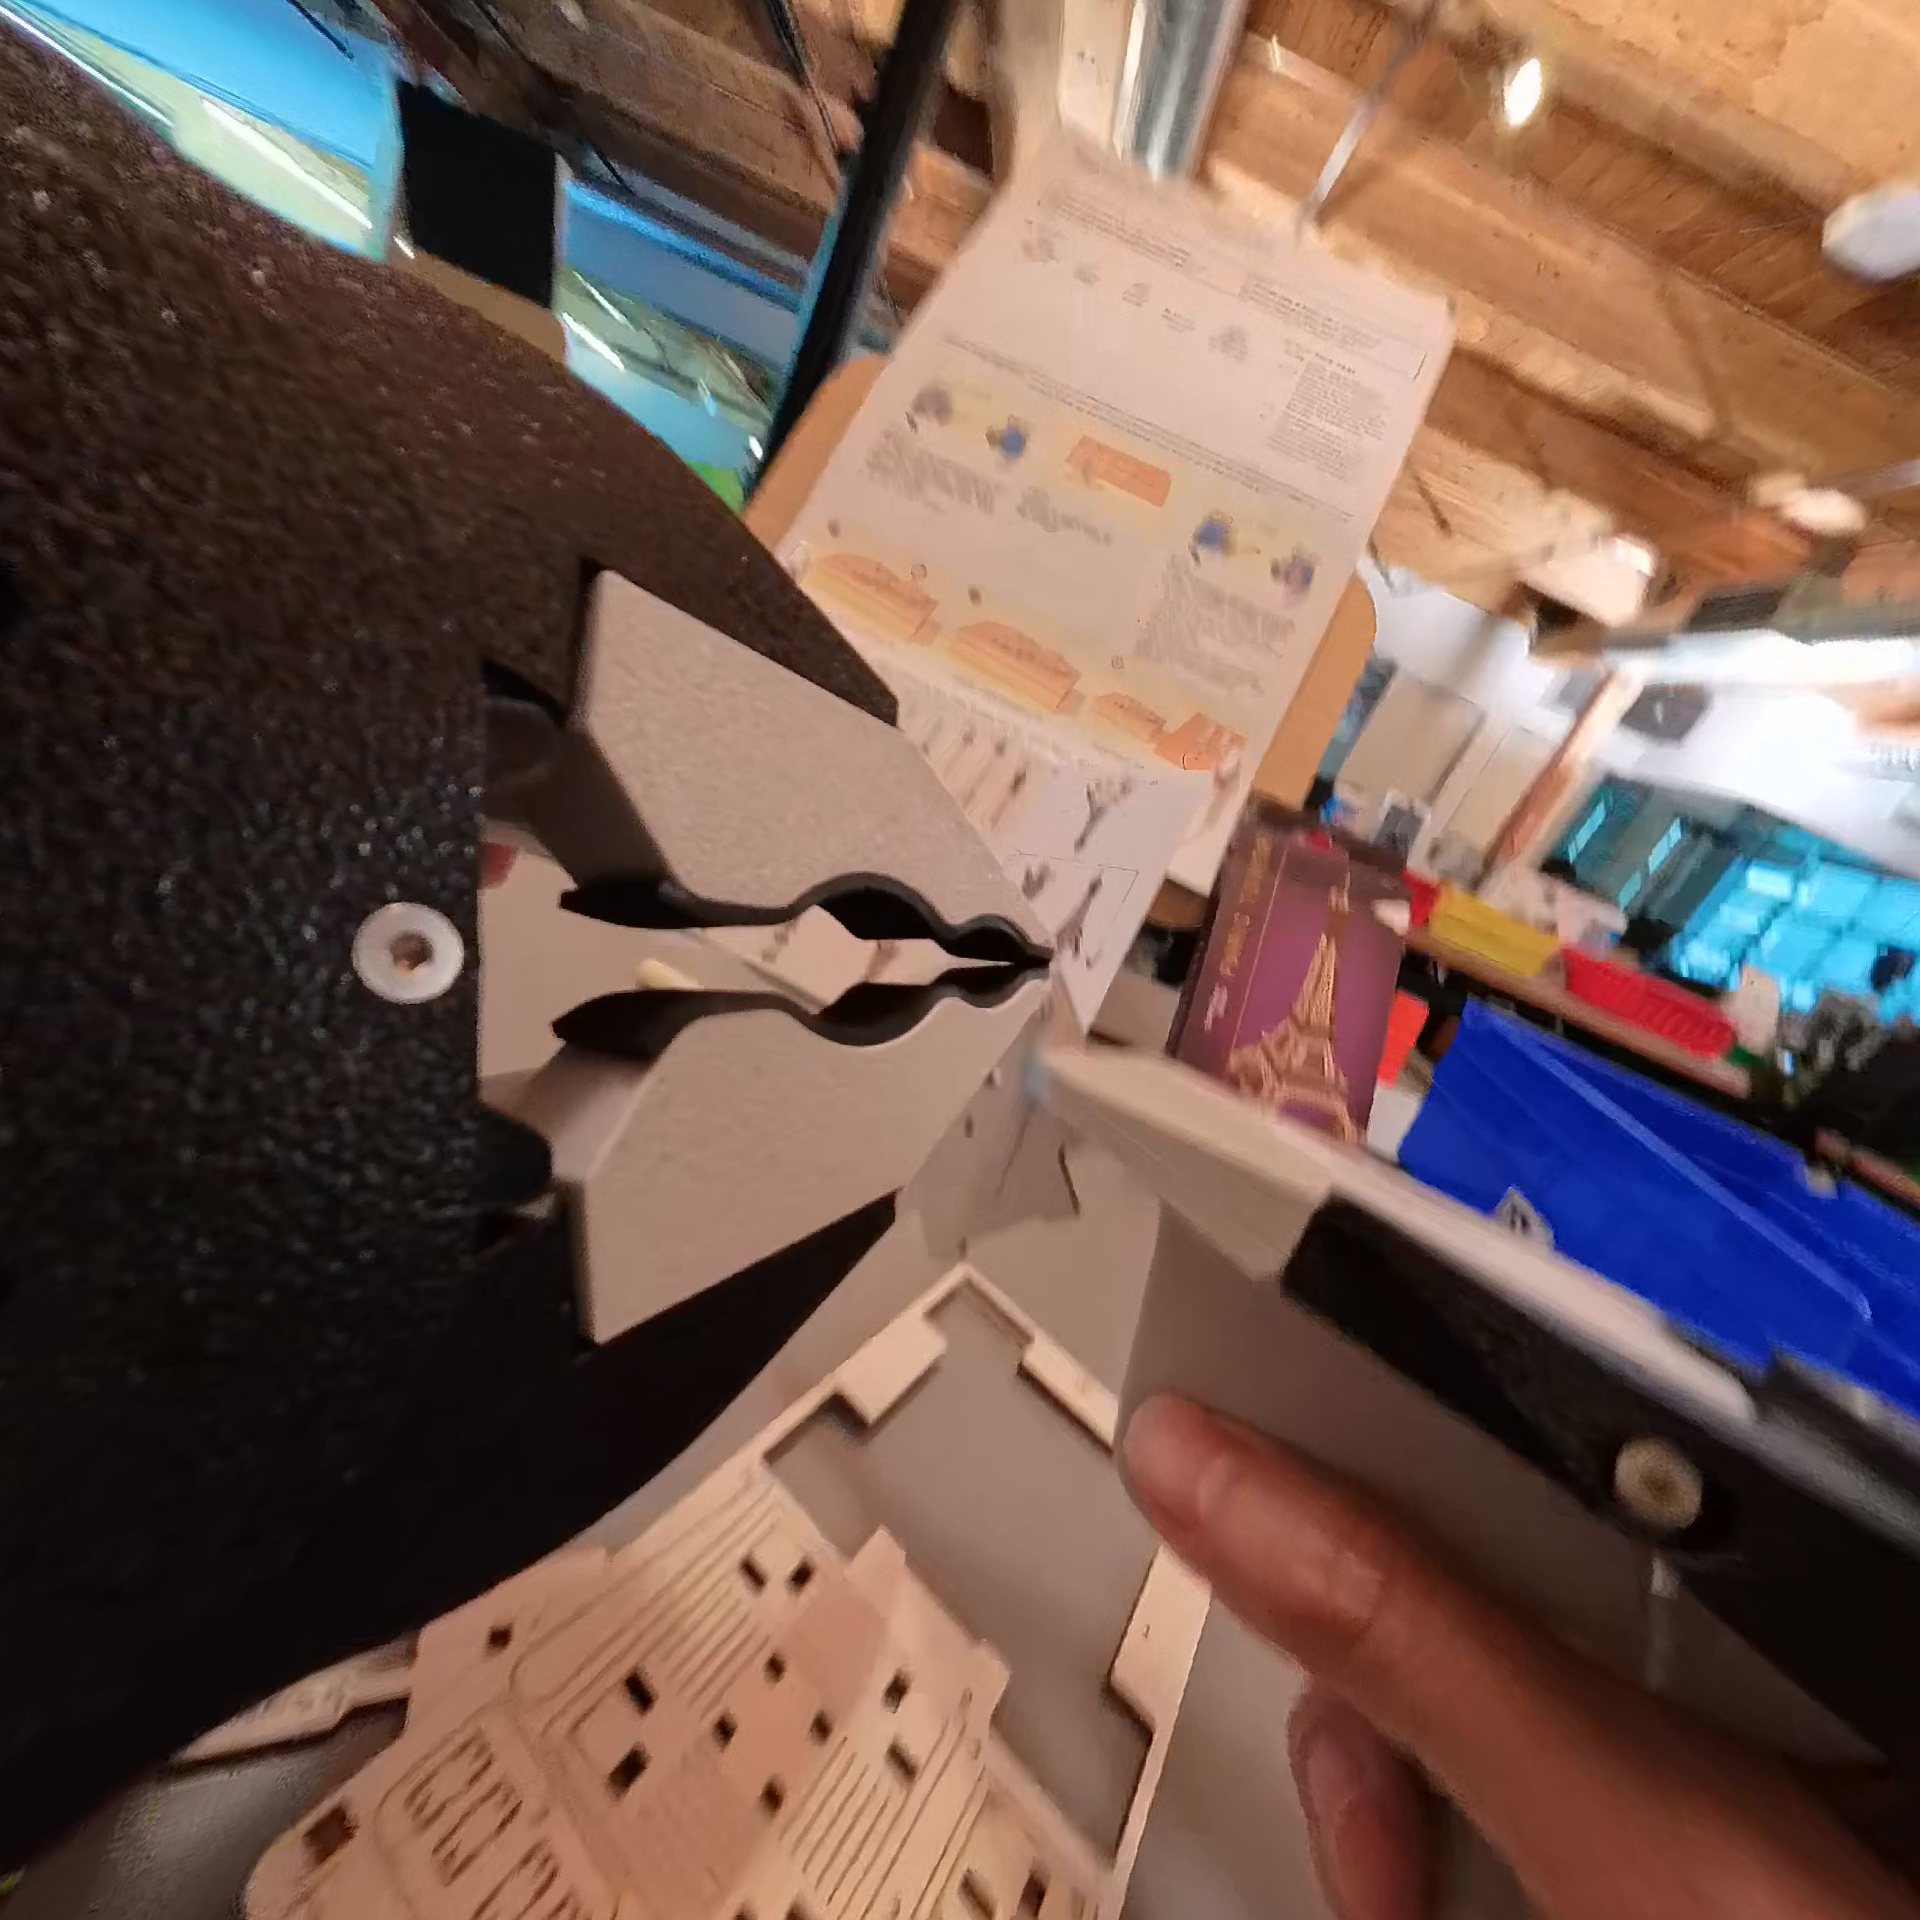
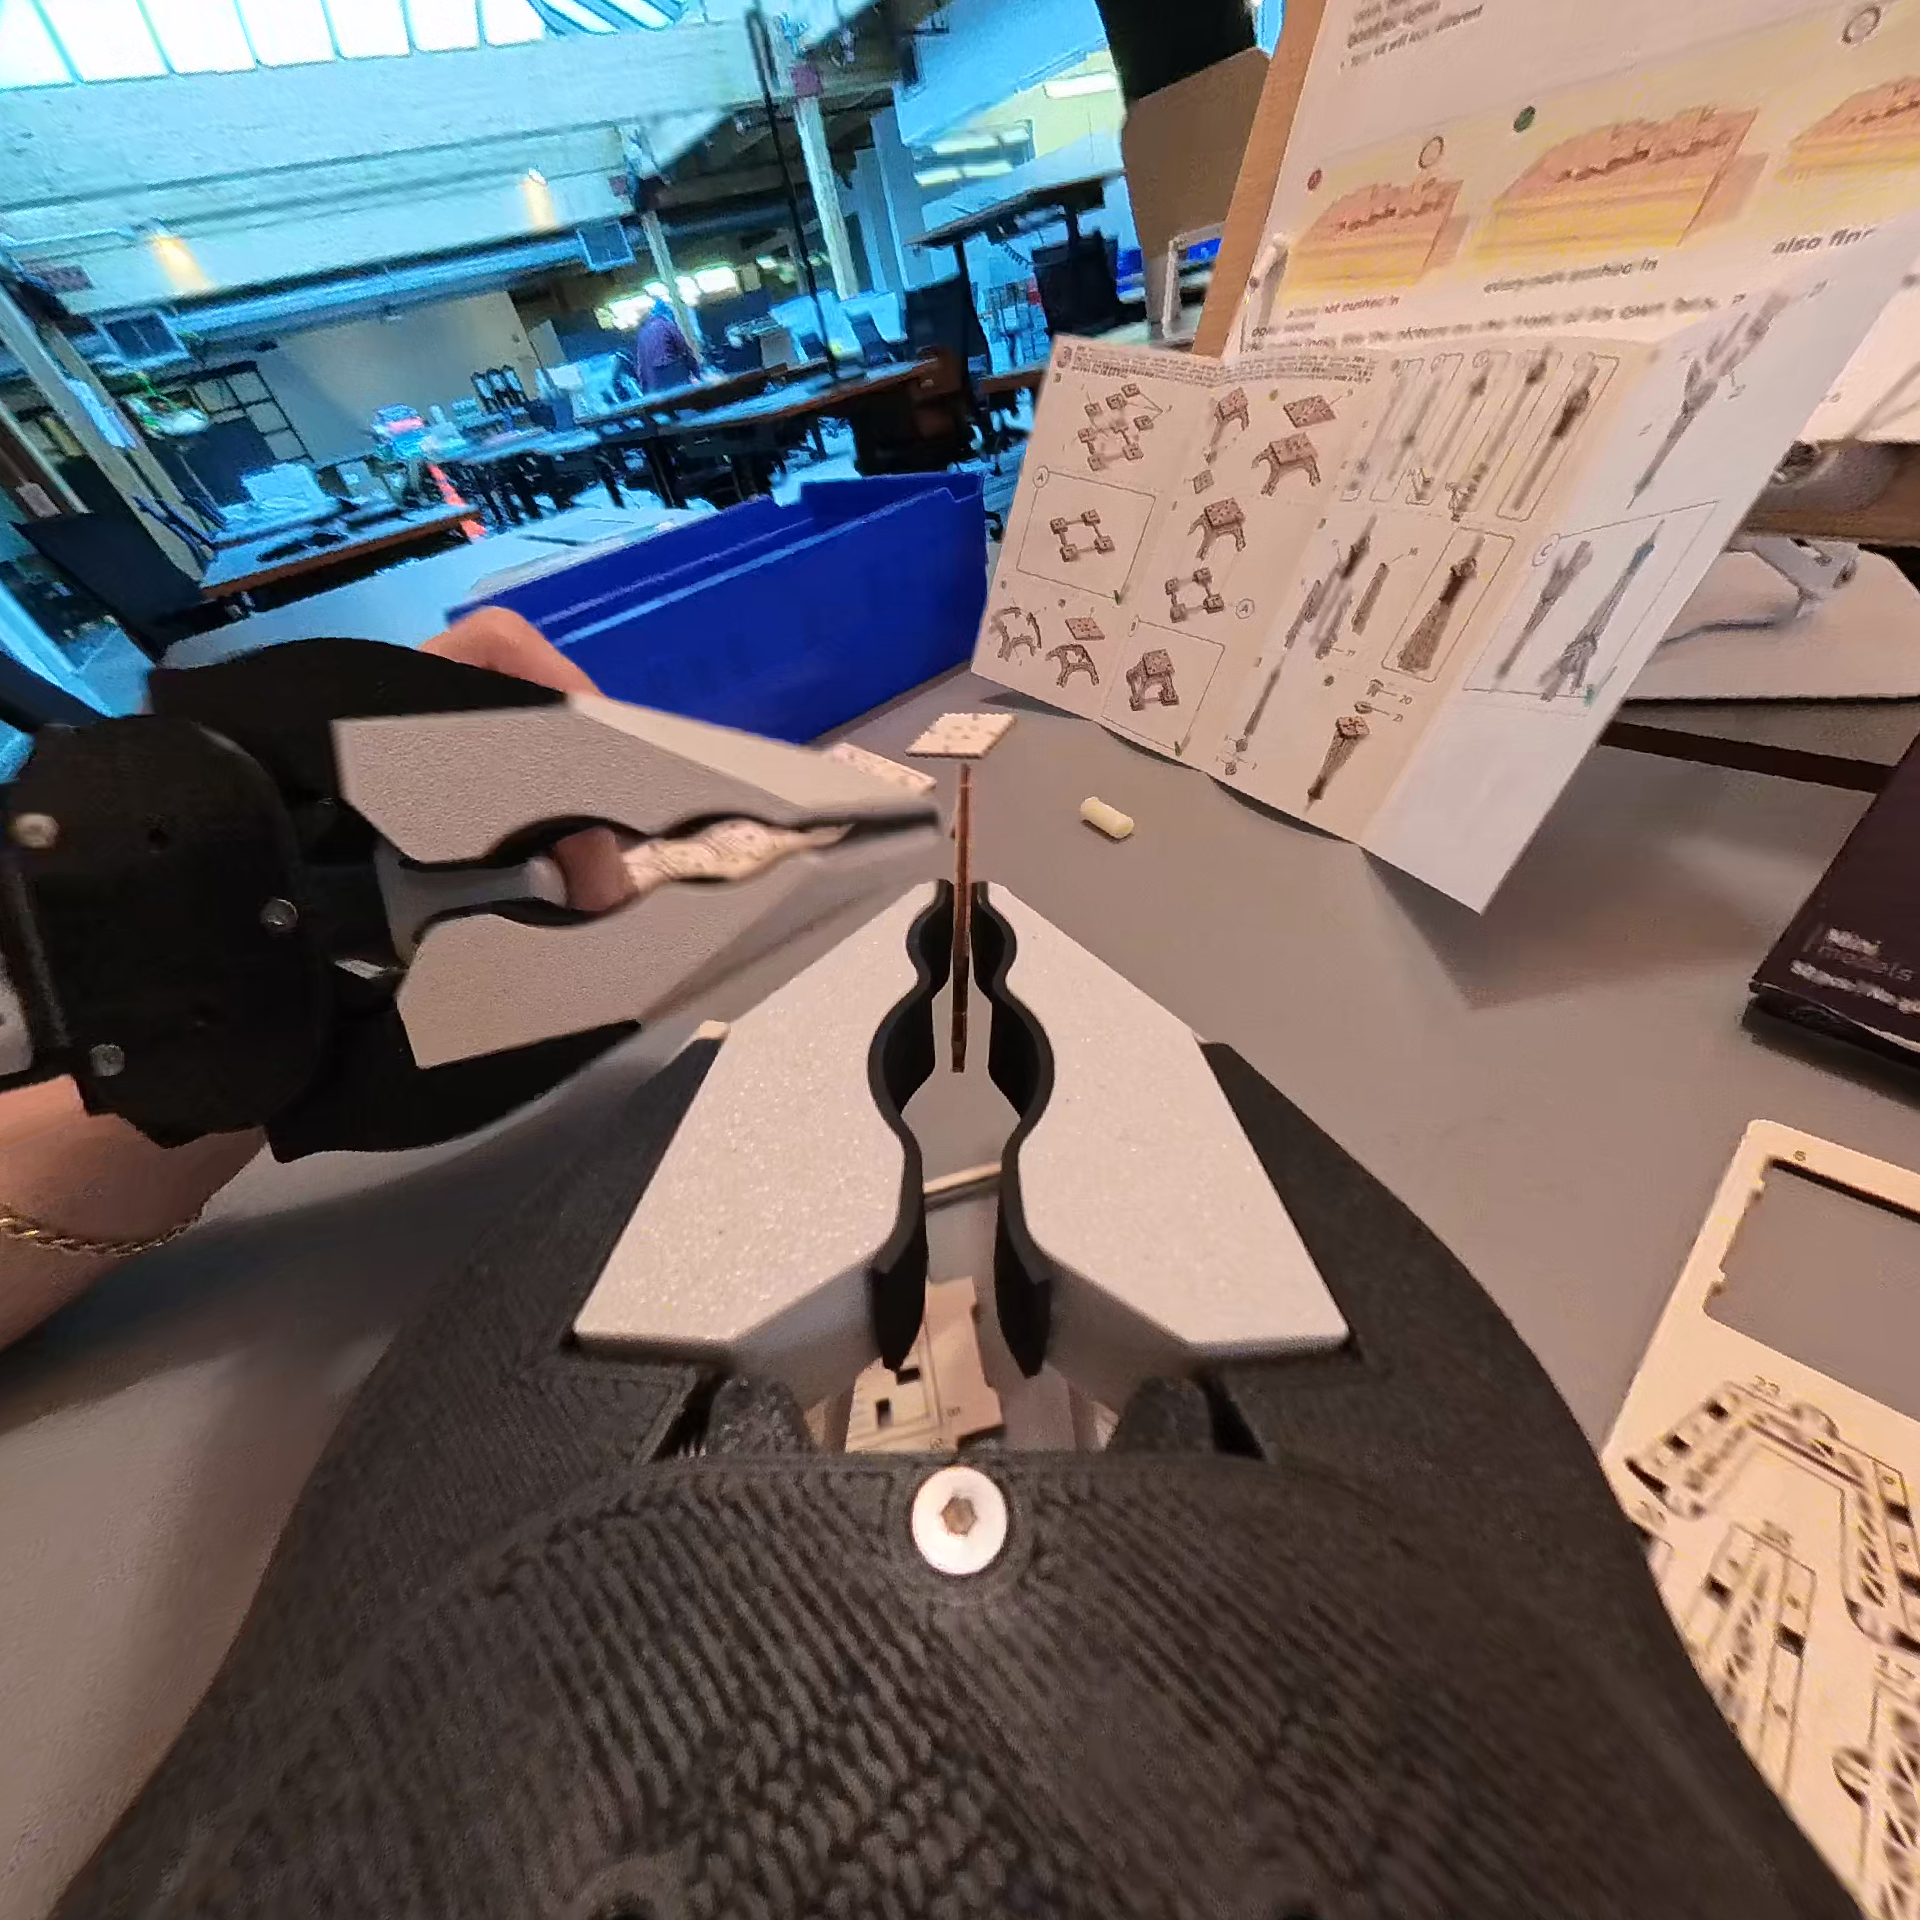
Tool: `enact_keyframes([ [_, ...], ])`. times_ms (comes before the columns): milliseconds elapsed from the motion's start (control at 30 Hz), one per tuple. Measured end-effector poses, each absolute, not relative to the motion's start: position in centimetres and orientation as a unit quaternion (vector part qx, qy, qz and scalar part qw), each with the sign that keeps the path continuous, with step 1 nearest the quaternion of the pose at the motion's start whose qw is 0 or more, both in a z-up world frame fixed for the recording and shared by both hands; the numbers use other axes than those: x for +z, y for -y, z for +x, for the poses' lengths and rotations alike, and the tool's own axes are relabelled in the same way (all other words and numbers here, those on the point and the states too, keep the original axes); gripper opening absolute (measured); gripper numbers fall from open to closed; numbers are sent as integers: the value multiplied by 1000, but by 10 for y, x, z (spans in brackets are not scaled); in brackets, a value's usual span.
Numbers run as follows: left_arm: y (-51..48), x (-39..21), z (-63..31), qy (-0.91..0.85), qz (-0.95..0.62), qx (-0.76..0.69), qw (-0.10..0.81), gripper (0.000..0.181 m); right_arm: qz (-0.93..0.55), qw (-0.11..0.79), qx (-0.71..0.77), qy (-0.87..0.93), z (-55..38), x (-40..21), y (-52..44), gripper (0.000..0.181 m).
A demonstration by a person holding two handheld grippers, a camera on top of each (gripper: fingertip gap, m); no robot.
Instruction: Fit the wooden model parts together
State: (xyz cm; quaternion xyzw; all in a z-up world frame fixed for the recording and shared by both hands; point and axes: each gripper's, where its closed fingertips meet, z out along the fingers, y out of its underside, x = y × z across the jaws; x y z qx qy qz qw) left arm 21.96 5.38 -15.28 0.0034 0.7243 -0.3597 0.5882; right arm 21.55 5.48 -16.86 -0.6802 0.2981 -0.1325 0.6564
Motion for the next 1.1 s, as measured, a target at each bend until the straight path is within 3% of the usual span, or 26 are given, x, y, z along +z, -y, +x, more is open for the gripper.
enact_keyframes([
  [33, -58, -147, 221, -713, -4, -359, 603, 0, -687, 646, -138, -303, 217, -173, -53, 1],
  [367, -52, -158, 212, -745, -1, -400, 534, 3, -655, 678, -88, -323, 217, -170, -52, 1],
  [1100, -54, -163, 217, -747, 52, -333, 573, 0, -670, 668, -90, -312, 213, -170, -57, 1],
])
